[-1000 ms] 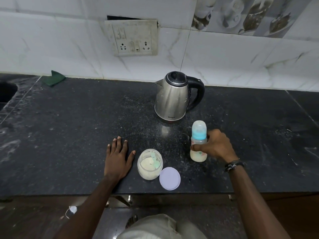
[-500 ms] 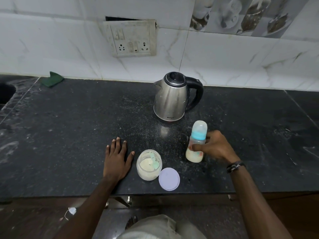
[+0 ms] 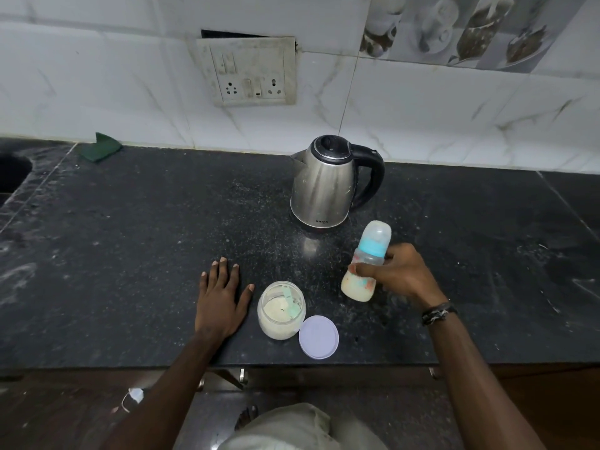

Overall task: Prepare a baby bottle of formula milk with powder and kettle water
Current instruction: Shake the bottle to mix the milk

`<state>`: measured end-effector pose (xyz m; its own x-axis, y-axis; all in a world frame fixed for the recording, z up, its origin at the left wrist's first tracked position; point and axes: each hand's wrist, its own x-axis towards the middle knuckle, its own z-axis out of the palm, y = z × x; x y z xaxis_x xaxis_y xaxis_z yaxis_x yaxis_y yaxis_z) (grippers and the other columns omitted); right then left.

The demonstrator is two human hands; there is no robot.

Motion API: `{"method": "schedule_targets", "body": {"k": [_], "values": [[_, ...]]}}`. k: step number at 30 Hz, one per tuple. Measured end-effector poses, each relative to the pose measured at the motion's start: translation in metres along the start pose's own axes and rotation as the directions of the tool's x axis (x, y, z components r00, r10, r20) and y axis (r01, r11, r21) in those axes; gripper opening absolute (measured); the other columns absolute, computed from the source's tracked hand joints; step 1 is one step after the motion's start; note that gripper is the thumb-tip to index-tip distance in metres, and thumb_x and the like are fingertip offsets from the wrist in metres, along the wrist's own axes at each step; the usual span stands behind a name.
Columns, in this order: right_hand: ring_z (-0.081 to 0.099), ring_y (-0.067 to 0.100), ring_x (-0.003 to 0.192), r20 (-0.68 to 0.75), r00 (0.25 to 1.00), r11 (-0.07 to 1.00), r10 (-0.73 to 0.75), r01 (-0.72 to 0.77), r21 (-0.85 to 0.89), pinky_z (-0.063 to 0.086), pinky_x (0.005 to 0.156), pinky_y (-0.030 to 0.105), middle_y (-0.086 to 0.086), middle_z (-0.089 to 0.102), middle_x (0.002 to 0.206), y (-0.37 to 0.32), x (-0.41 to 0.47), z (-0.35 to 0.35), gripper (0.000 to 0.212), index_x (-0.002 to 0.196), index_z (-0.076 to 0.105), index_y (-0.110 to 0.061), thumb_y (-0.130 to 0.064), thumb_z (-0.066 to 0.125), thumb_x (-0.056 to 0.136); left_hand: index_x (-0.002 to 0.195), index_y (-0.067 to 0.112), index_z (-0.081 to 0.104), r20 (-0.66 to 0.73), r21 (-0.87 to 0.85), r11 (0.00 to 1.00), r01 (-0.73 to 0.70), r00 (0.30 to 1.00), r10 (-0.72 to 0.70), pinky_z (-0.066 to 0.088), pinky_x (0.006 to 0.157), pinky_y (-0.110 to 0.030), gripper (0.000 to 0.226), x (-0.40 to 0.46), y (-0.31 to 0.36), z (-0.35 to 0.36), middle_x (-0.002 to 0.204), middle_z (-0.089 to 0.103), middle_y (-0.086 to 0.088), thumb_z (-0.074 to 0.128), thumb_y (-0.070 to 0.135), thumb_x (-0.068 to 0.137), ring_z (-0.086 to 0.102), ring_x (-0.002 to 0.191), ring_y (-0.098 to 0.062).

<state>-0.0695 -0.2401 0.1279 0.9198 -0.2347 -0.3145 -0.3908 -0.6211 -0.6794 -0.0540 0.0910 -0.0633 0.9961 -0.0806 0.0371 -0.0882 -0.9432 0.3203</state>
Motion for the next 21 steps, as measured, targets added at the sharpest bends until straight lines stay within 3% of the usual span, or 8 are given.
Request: {"method": "schedule_targets", "body": {"k": [2, 4, 6, 8, 12, 15, 19, 21], "values": [[0.072, 0.013, 0.084, -0.020, 1.000, 0.998, -0.021, 0.023, 0.063, 0.060, 0.080, 0.044, -0.002, 0.075, 0.094, 0.000, 0.002, -0.001, 0.045, 0.088, 0.072, -0.023, -0.046, 0.087, 0.053, 0.156, 0.008, 0.034, 0.005, 0.002, 1.000, -0.001, 1.000, 0.001, 0.010, 0.127, -0.050, 0.083, 0.000, 0.001, 0.000, 0.166, 0.021, -0.018, 0.014, 0.063, 0.098, 0.015, 0.156, -0.034], [0.072, 0.011, 0.085, 0.053, 0.999, 1.000, -0.010, 0.009, 0.030, 0.060, 0.082, 0.042, -0.001, 0.076, 0.096, -0.003, 0.001, -0.004, 0.035, 0.087, 0.072, -0.023, -0.037, 0.089, 0.059, 0.156, 0.008, 0.035, -0.001, 0.006, 1.000, -0.004, 1.000, 0.004, 0.011, 0.126, -0.050, 0.082, -0.001, 0.000, 0.000, 0.166, 0.022, -0.018, 0.015, 0.063, 0.098, 0.016, 0.155, -0.035], [0.072, 0.011, 0.079, 0.097, 0.995, 0.996, 0.005, 0.003, -0.085, 0.060, 0.078, 0.040, -0.003, 0.076, 0.087, 0.000, 0.001, -0.006, 0.047, 0.086, 0.074, -0.020, -0.049, 0.088, 0.051, 0.155, 0.008, 0.036, -0.007, 0.009, 1.000, -0.003, 1.000, 0.003, 0.012, 0.126, -0.051, 0.081, 0.000, 0.000, 0.000, 0.165, 0.024, -0.018, 0.016, 0.063, 0.098, 0.018, 0.155, -0.035], [0.071, 0.013, 0.078, 0.017, 1.000, 0.982, -0.012, 0.015, -0.188, 0.060, 0.075, 0.040, -0.004, 0.074, 0.087, 0.003, 0.003, -0.007, 0.066, 0.090, 0.073, -0.020, -0.065, 0.081, 0.041, 0.155, 0.008, 0.037, -0.005, 0.007, 1.000, -0.005, 1.000, 0.005, 0.013, 0.126, -0.051, 0.081, 0.000, 0.000, 0.000, 0.165, 0.026, -0.019, 0.017, 0.063, 0.098, 0.020, 0.154, -0.036], [0.070, 0.009, 0.079, 0.085, 0.996, 0.990, 0.011, 0.001, -0.140, 0.060, 0.078, 0.038, -0.003, 0.074, 0.090, 0.000, -0.002, -0.008, 0.036, 0.084, 0.071, -0.024, -0.040, 0.089, 0.058, 0.155, 0.008, 0.037, -0.006, 0.014, 1.000, -0.006, 1.000, 0.006, 0.014, 0.126, -0.052, 0.080, 0.000, -0.001, 0.001, 0.164, 0.027, -0.020, 0.018, 0.062, 0.099, 0.021, 0.154, -0.036], [0.070, 0.017, 0.085, 0.009, 1.000, 0.981, 0.015, -0.013, -0.194, 0.059, 0.080, 0.043, -0.001, 0.072, 0.095, 0.007, -0.001, -0.008, 0.073, 0.099, 0.069, -0.019, -0.062, 0.080, 0.042, 0.154, 0.008, 0.038, -0.008, 0.015, 1.000, -0.010, 1.000, 0.010, 0.015, 0.126, -0.052, 0.080, 0.000, -0.001, 0.000, 0.164, 0.027, -0.020, 0.018, 0.062, 0.099, 0.022, 0.153, -0.036], [0.073, 0.020, 0.085, 0.114, 0.992, 0.993, 0.045, -0.031, -0.117, 0.061, 0.079, 0.041, 0.006, 0.076, 0.098, 0.006, -0.004, -0.006, 0.037, 0.095, 0.073, -0.013, -0.026, 0.089, 0.064, 0.155, 0.009, 0.037, -0.007, 0.015, 1.000, -0.004, 1.000, 0.004, 0.013, 0.126, -0.051, 0.080, 0.000, -0.001, 0.001, 0.165, 0.026, -0.018, 0.017, 0.063, 0.099, 0.020, 0.154, -0.035], [0.072, 0.020, 0.083, 0.082, 0.996, 0.987, 0.048, -0.035, -0.156, 0.060, 0.078, 0.044, 0.003, 0.075, 0.092, 0.009, -0.002, -0.005, 0.053, 0.095, 0.073, -0.014, -0.045, 0.088, 0.054, 0.155, 0.009, 0.036, -0.003, 0.020, 1.000, -0.003, 1.000, 0.004, 0.012, 0.126, -0.050, 0.081, 0.000, -0.001, 0.001, 0.165, 0.025, -0.018, 0.016, 0.063, 0.099, 0.019, 0.154, -0.035]]}}
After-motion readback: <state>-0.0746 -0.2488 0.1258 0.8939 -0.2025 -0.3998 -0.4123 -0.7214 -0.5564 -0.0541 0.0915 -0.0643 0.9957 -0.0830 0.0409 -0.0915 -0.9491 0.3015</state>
